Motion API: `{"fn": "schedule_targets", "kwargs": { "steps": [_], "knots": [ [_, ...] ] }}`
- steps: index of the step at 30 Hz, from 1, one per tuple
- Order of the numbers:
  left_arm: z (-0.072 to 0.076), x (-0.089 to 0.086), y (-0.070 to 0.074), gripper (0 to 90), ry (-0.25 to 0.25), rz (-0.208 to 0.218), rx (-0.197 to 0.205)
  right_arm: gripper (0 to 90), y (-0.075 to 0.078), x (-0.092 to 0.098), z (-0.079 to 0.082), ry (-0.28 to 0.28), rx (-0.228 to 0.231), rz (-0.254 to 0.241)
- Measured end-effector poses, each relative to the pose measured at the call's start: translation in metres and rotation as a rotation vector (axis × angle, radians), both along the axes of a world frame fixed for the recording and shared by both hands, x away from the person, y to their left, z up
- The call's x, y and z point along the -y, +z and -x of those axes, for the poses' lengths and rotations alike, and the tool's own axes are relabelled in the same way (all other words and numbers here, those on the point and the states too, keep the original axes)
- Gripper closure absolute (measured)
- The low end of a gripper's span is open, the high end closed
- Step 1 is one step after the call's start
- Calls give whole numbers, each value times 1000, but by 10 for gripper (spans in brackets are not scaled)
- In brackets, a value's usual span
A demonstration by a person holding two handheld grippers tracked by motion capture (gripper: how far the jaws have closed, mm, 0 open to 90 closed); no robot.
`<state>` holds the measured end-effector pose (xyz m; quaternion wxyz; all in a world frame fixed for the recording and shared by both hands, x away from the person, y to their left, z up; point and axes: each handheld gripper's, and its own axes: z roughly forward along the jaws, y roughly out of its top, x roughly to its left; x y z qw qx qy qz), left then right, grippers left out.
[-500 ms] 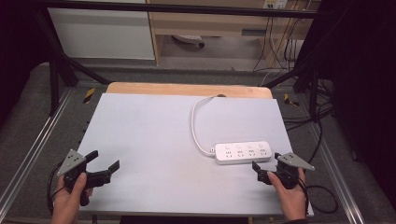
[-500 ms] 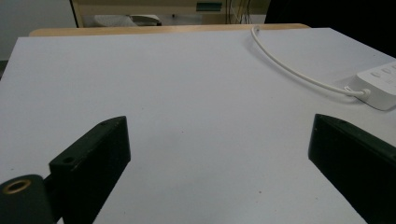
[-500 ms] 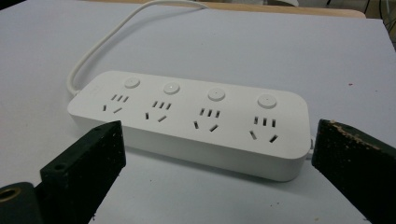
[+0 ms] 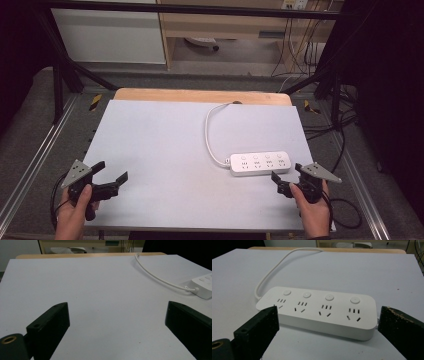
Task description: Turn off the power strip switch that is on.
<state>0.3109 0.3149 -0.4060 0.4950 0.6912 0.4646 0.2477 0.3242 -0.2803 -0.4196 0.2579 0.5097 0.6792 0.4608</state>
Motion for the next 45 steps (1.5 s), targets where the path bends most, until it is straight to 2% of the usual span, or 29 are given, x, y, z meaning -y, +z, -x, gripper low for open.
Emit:
{"fn": "schedule_targets", "kwargs": {
  "steps": [4, 9, 11, 13, 14, 19, 23, 27, 28, 30, 31, 37, 40, 45],
  "knots": [
    [-1, 0, -1, 56, -1, 1, -3, 48, 5, -2, 2, -11, -2, 10],
    [0, 0, 0, 56, 1, -1, 0, 24, 11, -6, 4, -24, 34, 11],
    [-1, -1, -1, 56, 3, 4, -3, 20, 15, -9, 4, -56, 44, 31],
    [-1, -2, -2, 55, 0, 4, -9, 30, 17, -12, 0, -117, 35, 57],
    [-2, -2, -2, 56, 4, 4, -10, 31, 18, -12, -2, -118, 28, 58],
    [-1, -1, -3, 56, 3, -9, -12, 63, 27, -12, -12, -84, 45, 80],
    [-2, -1, -4, 56, 1, -11, -15, 89, 35, -11, -23, -75, 52, 63],
    [-3, -1, -4, 55, 2, -15, -18, 103, 39, -12, -31, -77, 70, 72],
    [-2, 0, -4, 56, 2, -16, -19, 125, 42, -13, -35, -67, 91, 77],
    [-2, 0, -4, 56, 2, -16, -17, 155, 44, -14, -37, -64, 98, 77],
    [-2, 0, -4, 56, 2, -17, -17, 229, 47, -16, -40, -54, 107, 81],
    [-2, 0, -4, 55, 6, -19, -20, 480, 51, -25, -51, -19, 125, 60],
    [-2, 0, -5, 55, 6, -20, -22, 536, 50, -29, -55, -12, 130, 38],
    [-3, 0, -5, 56, 5, -21, -22, 619, 48, -34, -62, -3, 130, 49]
  ]
}}
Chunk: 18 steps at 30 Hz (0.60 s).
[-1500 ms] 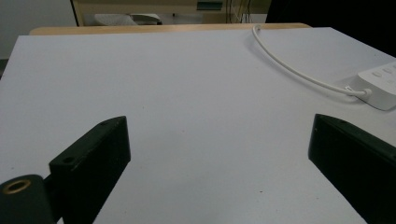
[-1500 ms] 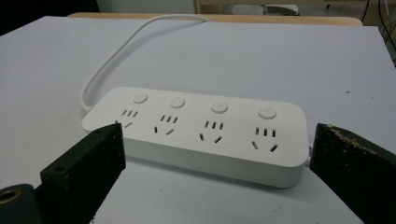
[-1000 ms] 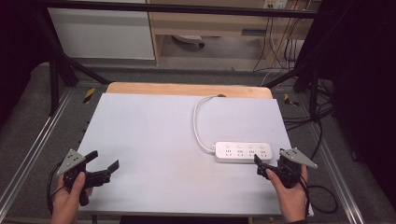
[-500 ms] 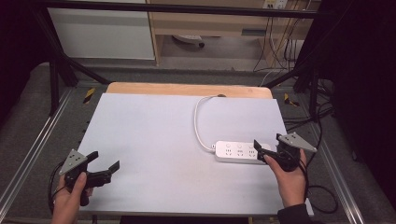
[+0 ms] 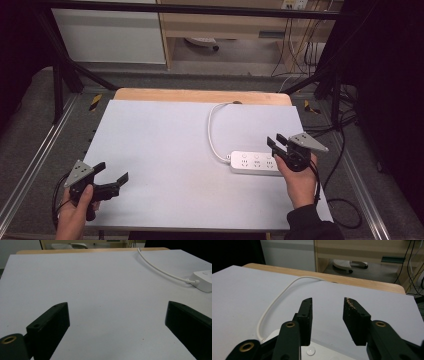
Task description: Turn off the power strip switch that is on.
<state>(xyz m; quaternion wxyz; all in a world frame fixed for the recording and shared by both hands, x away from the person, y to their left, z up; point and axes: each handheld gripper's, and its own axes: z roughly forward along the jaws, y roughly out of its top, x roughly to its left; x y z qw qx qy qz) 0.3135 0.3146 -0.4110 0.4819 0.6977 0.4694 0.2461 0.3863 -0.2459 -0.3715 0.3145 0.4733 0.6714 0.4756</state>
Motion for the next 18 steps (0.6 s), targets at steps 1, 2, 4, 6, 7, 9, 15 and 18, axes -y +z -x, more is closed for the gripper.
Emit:
{"fn": "schedule_targets", "kwargs": {
  "steps": [1, 2, 4, 6, 7, 9, 15, 18],
  "knots": [
    [0, 0, 0, 55, 0, 0, 0, 647, 0, 0, -1, -1, -1, 5],
    [0, 0, 0, 55, 0, -1, -1, 664, -1, 0, -3, 0, 4, 5],
    [-1, 0, -1, 56, 1, -2, -1, 705, -3, -1, -5, -3, 7, 0],
    [-1, 0, -1, 56, 1, -1, -1, 740, -5, -1, -8, 0, 5, -7],
    [-1, 0, -1, 56, 1, -4, 0, 745, -6, -1, -9, -1, -1, -12],
    [-1, 0, -1, 56, -1, -9, -4, 758, -7, -1, -12, 3, -8, -27],
    [-1, 1, -1, 57, -2, -9, -2, 851, -13, -7, -16, 20, -19, -9],
    [-2, 2, -1, 57, -3, -15, 3, 878, -16, -11, -18, 22, -10, 10]
  ]
}}
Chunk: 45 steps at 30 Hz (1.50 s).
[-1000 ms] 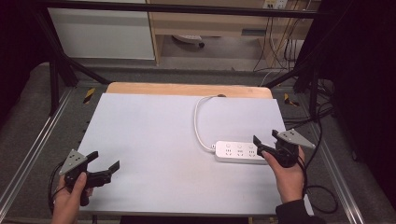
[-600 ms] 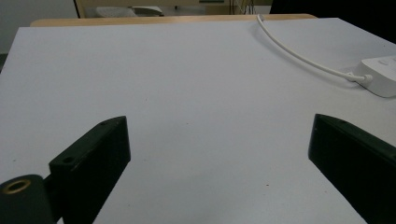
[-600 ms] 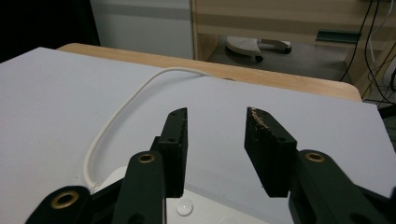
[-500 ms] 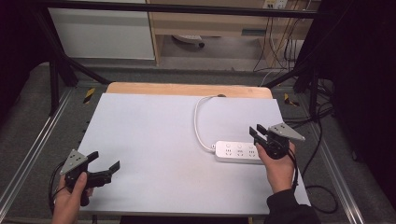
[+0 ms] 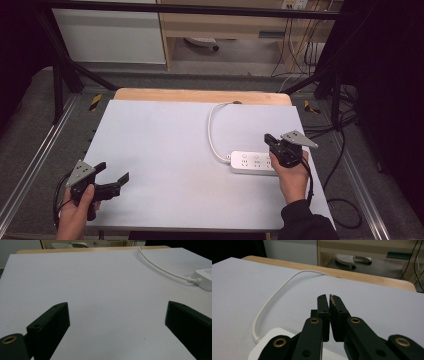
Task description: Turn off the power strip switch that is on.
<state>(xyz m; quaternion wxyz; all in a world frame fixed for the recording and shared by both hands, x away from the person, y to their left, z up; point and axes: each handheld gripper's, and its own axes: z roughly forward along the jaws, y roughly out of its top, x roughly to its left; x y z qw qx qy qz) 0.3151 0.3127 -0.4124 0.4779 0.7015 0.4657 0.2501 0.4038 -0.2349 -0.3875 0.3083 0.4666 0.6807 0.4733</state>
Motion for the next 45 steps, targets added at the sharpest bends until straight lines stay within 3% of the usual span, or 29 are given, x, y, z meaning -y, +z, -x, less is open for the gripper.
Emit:
{"fn": "schedule_targets", "kwargs": {
  "steps": [16, 28, 45],
  "knots": [
    [-1, 3, -1, 59, -5, -15, -6, 900, -13, -4, -11, -7, -31, -7],
    [0, 1, -1, 59, -3, -11, -4, 900, -19, -3, -12, 2, -84, -25],
    [0, 4, -1, 62, -17, -19, -6, 900, -34, -1, -15, -9, -177, 5]
  ]
}}
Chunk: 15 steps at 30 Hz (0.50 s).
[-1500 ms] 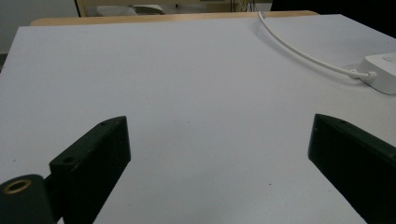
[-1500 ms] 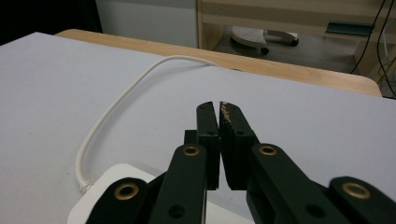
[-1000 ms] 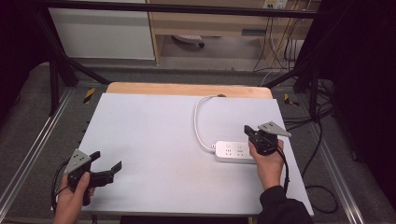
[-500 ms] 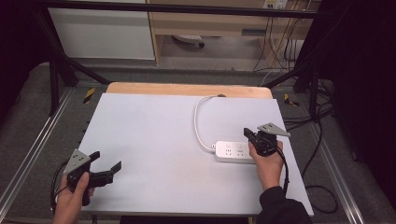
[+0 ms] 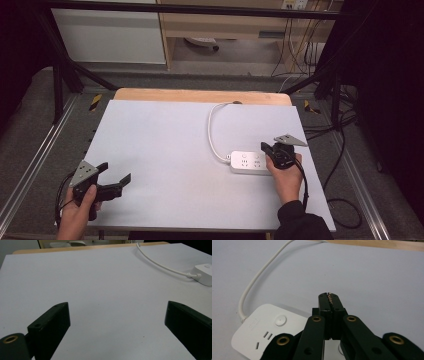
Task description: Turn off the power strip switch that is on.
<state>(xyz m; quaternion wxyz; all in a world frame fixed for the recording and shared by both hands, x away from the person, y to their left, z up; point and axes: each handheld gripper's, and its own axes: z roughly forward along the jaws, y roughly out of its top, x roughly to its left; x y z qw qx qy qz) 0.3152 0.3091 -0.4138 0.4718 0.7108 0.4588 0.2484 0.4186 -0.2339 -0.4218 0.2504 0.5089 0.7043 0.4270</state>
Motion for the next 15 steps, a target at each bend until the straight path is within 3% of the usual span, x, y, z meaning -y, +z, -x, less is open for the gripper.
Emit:
{"fn": "schedule_targets", "kwargs": {
  "steps": [15],
  "knots": [
    [0, 0, 0, 63, -4, 1, -4, 900, -7, -1, 0, -9, -17, 26]
  ]
}}
